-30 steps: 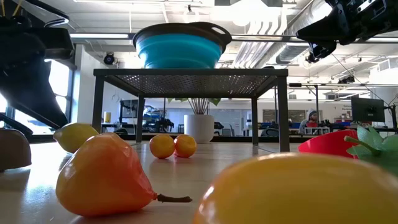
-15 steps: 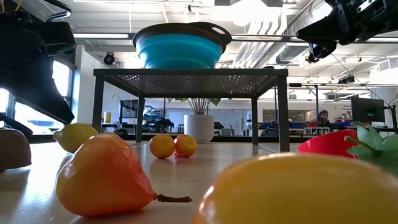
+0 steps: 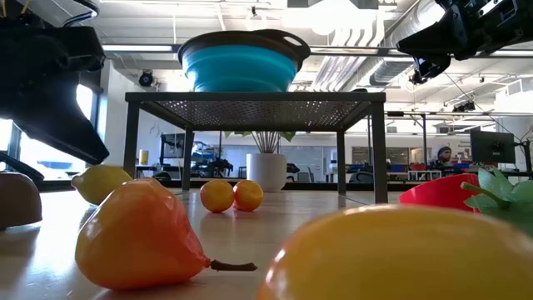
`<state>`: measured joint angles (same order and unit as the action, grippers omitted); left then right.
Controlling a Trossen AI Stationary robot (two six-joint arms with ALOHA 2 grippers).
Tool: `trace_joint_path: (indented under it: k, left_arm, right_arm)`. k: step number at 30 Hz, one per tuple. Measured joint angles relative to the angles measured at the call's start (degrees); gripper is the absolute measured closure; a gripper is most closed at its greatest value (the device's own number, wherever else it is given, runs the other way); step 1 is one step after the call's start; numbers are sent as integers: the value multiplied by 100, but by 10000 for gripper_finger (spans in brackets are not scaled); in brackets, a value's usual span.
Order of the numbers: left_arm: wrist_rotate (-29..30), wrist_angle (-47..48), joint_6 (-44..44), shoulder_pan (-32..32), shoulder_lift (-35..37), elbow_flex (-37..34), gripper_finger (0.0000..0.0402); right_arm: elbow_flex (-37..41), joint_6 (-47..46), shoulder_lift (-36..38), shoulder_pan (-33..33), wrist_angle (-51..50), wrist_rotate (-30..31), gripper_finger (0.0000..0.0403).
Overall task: Pick & Place Fruit
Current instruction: Put the lemon into the blue strainer bowl on the shelf
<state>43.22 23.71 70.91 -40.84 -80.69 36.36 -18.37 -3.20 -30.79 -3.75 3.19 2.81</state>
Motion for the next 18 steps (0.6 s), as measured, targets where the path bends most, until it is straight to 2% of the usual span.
trace_joint_path:
  k: [18]
  left_arm:
    - [161,-608,296,0,-1068,0,48]
  right_arm:
    - [0,0,0,-1,4,2,400]
